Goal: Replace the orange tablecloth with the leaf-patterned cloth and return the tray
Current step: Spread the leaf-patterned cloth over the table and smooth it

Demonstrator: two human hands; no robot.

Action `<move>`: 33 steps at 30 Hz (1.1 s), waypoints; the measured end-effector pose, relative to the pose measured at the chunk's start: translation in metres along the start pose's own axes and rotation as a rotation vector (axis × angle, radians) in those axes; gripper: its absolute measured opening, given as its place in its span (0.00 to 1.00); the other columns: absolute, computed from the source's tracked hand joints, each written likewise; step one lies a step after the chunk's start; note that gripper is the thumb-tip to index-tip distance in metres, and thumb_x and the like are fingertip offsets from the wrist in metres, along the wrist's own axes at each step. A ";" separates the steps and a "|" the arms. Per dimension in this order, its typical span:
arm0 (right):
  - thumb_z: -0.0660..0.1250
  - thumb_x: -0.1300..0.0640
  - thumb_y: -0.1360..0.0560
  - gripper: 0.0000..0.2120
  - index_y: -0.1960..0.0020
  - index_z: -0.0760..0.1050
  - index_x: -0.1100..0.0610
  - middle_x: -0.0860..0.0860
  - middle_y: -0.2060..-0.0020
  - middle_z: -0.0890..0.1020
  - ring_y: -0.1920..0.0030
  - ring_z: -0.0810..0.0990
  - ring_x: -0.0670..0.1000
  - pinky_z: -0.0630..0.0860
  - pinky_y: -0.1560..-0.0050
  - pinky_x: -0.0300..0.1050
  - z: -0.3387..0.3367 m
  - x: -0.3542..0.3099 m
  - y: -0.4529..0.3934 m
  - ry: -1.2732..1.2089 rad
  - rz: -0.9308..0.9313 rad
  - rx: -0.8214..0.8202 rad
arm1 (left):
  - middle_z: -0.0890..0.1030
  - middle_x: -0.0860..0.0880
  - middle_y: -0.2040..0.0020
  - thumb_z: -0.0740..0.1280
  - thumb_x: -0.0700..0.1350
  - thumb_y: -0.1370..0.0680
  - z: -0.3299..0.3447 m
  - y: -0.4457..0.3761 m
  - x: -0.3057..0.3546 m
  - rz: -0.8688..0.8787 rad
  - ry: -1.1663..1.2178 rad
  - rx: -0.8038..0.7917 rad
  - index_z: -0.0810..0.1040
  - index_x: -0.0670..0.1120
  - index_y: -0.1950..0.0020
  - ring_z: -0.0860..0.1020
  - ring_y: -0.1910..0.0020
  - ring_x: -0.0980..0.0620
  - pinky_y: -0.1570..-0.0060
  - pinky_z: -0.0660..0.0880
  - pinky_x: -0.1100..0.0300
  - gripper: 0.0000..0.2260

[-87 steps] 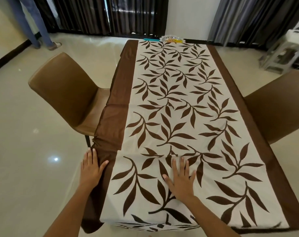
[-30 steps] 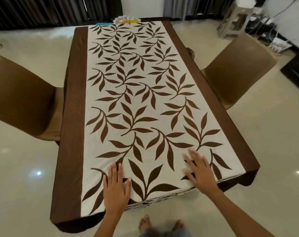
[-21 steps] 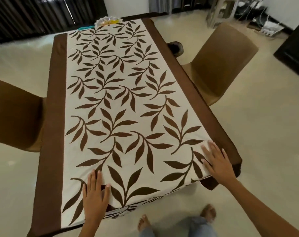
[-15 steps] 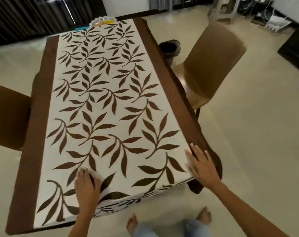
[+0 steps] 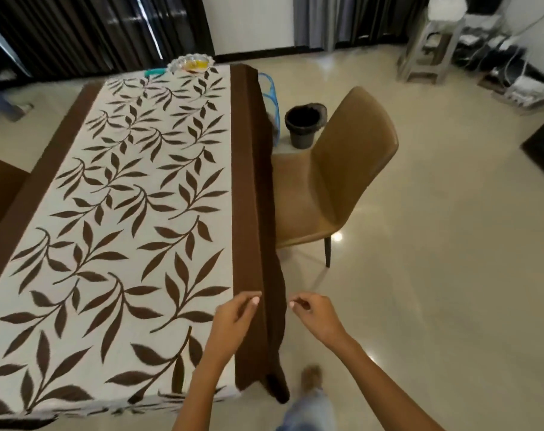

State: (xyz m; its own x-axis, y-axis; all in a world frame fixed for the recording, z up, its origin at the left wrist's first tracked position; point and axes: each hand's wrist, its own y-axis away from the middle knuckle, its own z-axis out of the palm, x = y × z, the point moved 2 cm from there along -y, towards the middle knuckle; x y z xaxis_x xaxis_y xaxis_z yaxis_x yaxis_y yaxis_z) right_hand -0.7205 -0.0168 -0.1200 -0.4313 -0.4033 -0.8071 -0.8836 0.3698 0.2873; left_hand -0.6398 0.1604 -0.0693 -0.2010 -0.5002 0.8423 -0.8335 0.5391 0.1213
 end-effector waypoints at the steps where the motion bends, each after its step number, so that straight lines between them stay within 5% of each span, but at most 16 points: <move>1: 0.66 0.55 0.24 0.07 0.48 0.81 0.54 0.45 0.56 0.82 0.54 0.80 0.45 0.76 0.49 0.40 -0.014 -0.002 -0.010 -0.027 -0.019 -0.014 | 0.83 0.58 0.53 0.63 0.46 0.21 0.009 -0.009 0.008 -0.009 0.015 0.031 0.80 0.53 0.44 0.80 0.52 0.60 0.53 0.76 0.66 0.09; 12: 0.64 0.51 0.23 0.09 0.45 0.79 0.51 0.45 0.52 0.82 0.52 0.79 0.43 0.77 0.48 0.39 -0.243 -0.024 -0.165 0.170 -0.277 -0.206 | 0.82 0.57 0.56 0.63 0.43 0.21 0.121 -0.185 0.136 -0.102 0.086 0.280 0.80 0.51 0.48 0.79 0.55 0.65 0.58 0.71 0.75 0.07; 19: 0.64 0.52 0.23 0.09 0.45 0.80 0.51 0.44 0.52 0.82 0.51 0.79 0.42 0.77 0.48 0.39 -0.381 -0.022 -0.299 0.122 -0.380 -0.102 | 0.80 0.58 0.55 0.62 0.45 0.21 0.176 -0.340 0.242 -0.103 0.076 0.429 0.79 0.51 0.48 0.76 0.54 0.68 0.57 0.69 0.78 0.06; 33: 0.65 0.55 0.23 0.06 0.51 0.81 0.52 0.45 0.58 0.83 0.57 0.79 0.42 0.76 0.54 0.38 -0.544 -0.045 -0.582 0.172 -0.629 -0.353 | 0.80 0.59 0.58 0.60 0.48 0.20 0.241 -0.586 0.346 -0.326 0.077 0.765 0.78 0.51 0.48 0.78 0.58 0.62 0.59 0.72 0.70 0.08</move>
State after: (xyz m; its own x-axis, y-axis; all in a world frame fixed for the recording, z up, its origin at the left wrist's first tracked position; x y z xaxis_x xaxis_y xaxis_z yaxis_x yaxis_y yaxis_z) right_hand -0.2867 -0.6695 0.0300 0.1785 -0.5861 -0.7904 -0.9669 -0.2535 -0.0303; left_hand -0.3444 -0.4919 0.0249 0.1236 -0.4888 0.8636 -0.9689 -0.2475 -0.0014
